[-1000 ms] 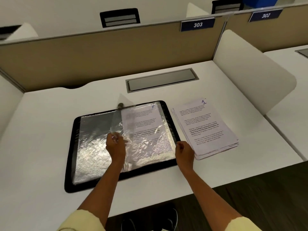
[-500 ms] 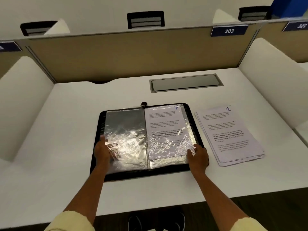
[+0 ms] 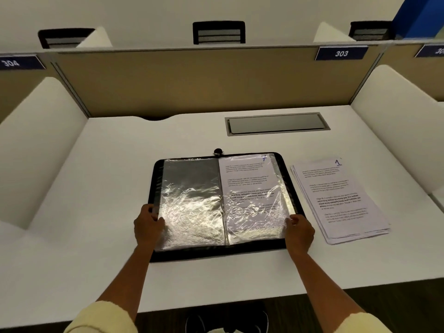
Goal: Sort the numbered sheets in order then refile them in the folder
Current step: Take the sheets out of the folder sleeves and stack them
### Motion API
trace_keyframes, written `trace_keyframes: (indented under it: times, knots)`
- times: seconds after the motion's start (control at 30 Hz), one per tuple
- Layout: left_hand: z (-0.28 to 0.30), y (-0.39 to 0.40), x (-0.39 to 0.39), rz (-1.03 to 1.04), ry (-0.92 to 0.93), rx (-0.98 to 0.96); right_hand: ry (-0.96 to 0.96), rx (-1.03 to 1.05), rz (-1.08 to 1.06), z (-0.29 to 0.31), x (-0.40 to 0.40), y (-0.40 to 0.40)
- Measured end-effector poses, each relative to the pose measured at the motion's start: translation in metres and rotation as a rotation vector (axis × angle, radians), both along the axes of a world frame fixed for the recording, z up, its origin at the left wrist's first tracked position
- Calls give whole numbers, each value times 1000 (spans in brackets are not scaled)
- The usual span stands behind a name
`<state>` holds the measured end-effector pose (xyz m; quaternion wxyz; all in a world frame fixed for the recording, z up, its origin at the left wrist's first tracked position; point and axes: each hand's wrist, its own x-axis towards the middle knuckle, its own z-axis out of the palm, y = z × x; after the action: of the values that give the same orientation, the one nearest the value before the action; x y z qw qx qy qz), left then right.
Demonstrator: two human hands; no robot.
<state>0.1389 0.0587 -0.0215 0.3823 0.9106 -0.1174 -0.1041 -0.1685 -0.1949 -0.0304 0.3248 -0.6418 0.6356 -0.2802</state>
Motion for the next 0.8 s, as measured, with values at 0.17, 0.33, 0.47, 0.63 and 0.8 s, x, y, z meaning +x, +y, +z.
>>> trace_keyframes:
  times: [0.17,0.33,0.47,0.63,0.8]
  knots:
    - [-7,-23,-25,-107,-212,34,38,-34,-5,4,-1,2]
    - [-19,-58,-56,-389,-247,-38,85,-94,-22,11,-2,6]
    - [-24,-85,-79,-565,-223,-141,138,-143,8,14,-4,7]
    - [-22,-108,-111,-739,-103,-184,4,-91,8,25,-4,10]
    - [-26,-120,-131,-941,-149,-172,-233,47,27,27,-2,8]
